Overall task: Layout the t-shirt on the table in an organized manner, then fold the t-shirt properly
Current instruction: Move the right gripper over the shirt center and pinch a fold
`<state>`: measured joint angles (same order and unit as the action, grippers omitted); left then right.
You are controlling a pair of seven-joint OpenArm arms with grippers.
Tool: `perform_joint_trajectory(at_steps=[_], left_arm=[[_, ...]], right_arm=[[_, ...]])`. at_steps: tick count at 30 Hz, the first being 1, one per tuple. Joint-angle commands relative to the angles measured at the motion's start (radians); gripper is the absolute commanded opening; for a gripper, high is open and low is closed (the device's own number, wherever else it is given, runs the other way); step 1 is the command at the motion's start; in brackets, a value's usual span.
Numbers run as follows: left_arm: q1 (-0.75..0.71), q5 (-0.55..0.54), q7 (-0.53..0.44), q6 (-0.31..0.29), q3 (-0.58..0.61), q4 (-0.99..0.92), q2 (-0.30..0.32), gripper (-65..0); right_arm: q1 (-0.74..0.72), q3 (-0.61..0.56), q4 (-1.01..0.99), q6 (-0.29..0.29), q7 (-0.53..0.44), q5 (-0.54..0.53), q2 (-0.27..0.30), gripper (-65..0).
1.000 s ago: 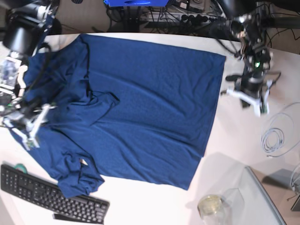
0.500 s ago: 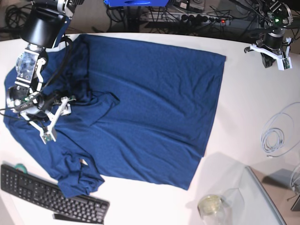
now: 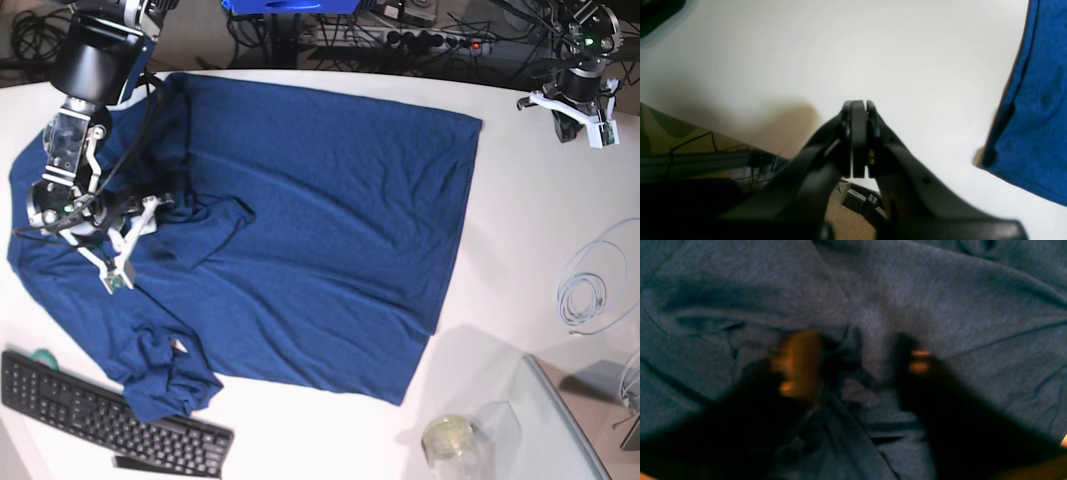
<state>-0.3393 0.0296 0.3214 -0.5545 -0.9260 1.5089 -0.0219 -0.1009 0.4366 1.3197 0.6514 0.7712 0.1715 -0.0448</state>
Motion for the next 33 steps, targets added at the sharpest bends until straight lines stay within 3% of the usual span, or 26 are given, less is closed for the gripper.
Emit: perform_joint_trajectory(at_steps=[1,2,3,5,8,10,14,17,20,22,24,26,31,33], left_arm=[[-0.008,-0.01,-0.021,0.001,-0.005,0.015,0.012,-65.0],[-0.008,-0.01,-0.021,0.001,-0.005,0.015,0.012,-65.0],[-0.008,-0.01,-0.021,0.001,-0.005,0.015,0.012,-65.0],[-0.008,-0.01,-0.021,0.001,-0.005,0.014,0.012,-65.0],[-0.002,-0.01,-0.021,0.001,-0.005,-0.02,0.015,-65.0],[0.001,-0.01,-0.024,0.001,-0.006,-0.035,0.017,-65.0],[0.001,-0.01,-0.026,0.001,-0.006,-0.04,0.017,-65.0],[0.001,-0.01,-0.026,0.001,-0.011,-0.04,0.017,-65.0],[0.001,-0.01,-0.026,0.001,-0.011,-0.035,0.026,-65.0],[0.001,-0.01,-0.026,0.001,-0.011,-0.038,0.03,-65.0],[-0.005,-0.01,-0.026,0.001,-0.011,-0.035,0.03,-65.0],[-0.008,-0.01,-0.026,0.001,-0.011,-0.037,0.03,-65.0],[-0.01,-0.01,-0.026,0.001,-0.012,-0.04,0.03,-65.0],[-0.01,-0.01,-0.026,0.001,-0.012,-0.04,0.03,-65.0]], right_arm=[[-0.024,-0.002,0.014,-0.003,-0.015,-0.008,0.004,-50.3],[-0.026,-0.002,0.016,-0.002,-0.015,-0.008,0.004,-59.9],[-0.026,-0.002,0.022,-0.002,-0.014,-0.008,0.004,-65.0],[-0.026,-0.002,0.039,0.005,-0.002,-0.01,0.003,-62.7],[-0.018,-0.002,0.105,0.012,0.054,-0.011,-0.02,-65.0],[-0.015,-0.002,0.151,0.047,0.078,-0.01,-0.034,-64.4],[-0.007,-0.009,0.205,0.047,0.126,-0.01,-0.045,-63.9],[0.051,-0.154,0.243,0.047,0.112,-0.005,-0.036,-57.0],[0.158,-0.42,0.33,0.047,-0.005,-0.002,0.039,-38.6],[0.191,-0.519,0.36,0.044,-0.071,0.029,0.061,-25.1],[0.191,-0.562,0.353,-0.038,-0.081,0.063,0.061,-16.1],[0.18,-0.594,0.326,-0.08,-0.086,0.066,0.061,-16.7],[0.108,-0.623,0.217,-0.083,-0.085,0.066,0.061,-28.7],[0.089,-0.625,0.18,-0.083,-0.083,0.066,0.061,-29.7]])
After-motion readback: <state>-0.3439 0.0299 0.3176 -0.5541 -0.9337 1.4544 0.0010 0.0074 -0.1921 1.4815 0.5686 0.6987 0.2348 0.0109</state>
